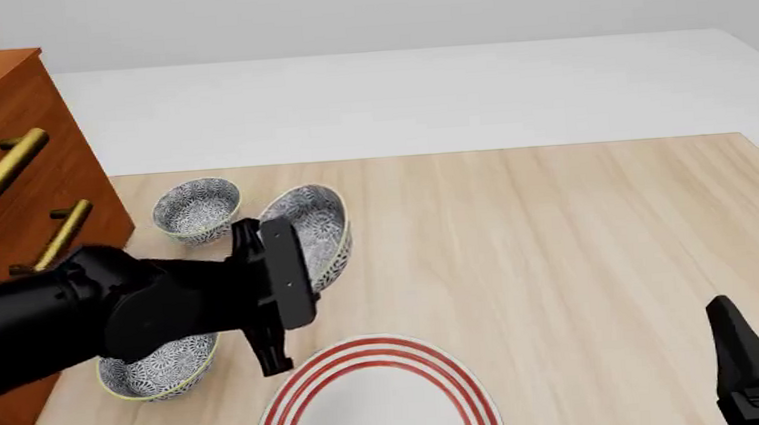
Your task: Pick up the bowl and put it in the middle on the plate.
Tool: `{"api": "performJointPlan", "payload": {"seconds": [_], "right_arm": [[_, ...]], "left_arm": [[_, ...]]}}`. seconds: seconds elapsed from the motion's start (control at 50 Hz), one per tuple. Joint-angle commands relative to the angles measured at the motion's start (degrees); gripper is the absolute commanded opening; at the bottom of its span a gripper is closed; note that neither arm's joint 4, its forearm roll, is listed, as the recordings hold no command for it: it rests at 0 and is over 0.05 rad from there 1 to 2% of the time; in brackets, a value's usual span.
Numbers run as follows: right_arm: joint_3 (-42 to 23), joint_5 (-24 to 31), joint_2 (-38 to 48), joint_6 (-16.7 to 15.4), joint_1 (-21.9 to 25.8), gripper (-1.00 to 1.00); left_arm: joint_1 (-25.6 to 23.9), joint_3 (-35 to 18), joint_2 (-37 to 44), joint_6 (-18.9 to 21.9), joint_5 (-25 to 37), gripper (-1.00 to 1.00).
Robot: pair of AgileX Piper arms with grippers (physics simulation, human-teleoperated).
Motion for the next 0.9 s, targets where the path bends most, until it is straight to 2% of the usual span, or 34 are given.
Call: {"api": "performJointPlan", "payload": {"seconds": [0.02,0.1,0.12,0.14,0.16,0.2,0.36,0.46,0.6,0.76,0.9], "right_arm": [[0.00,0.00,0.00,0.00,-0.01,1.00],[0.00,0.00,0.00,-0.02,-0.01,1.00],[0.00,0.00,0.00,-0.02,0.01,1.00],[0.00,0.00,0.00,-0.01,0.01,1.00],[0.00,0.01,0.01,0.01,0.00,1.00],[0.00,0.00,0.00,0.02,0.01,1.00],[0.00,0.00,0.00,-0.01,0.01,1.00],[0.00,0.00,-0.01,-0.02,-0.01,1.00],[0.00,0.00,0.00,0.02,-0.01,1.00],[0.00,0.00,-0.01,-0.01,-0.01,1.00],[0.00,0.00,0.00,-0.02,0.00,1.00]], "left_arm": [[-2.28,1.95,-4.11,2.79,1.99,-1.00],[-3.22,3.07,-6.04,4.05,3.50,-1.00],[-3.77,2.81,-6.12,3.43,4.04,-1.00],[-5.21,1.28,-5.67,0.95,5.38,-1.00],[-6.53,2.24,-6.17,1.93,5.45,-1.00],[-7.50,1.90,-6.45,0.61,6.83,-1.00],[-8.12,3.47,-9.83,1.65,8.76,-1.00],[-7.67,5.51,-12.30,3.81,9.40,-1.00],[-9.47,7.92,-14.63,5.04,10.20,-1.00],[-13.88,5.60,-13.19,0.99,11.19,-1.00],[-16.17,5.08,-12.69,0.00,11.81,-1.00]]}}
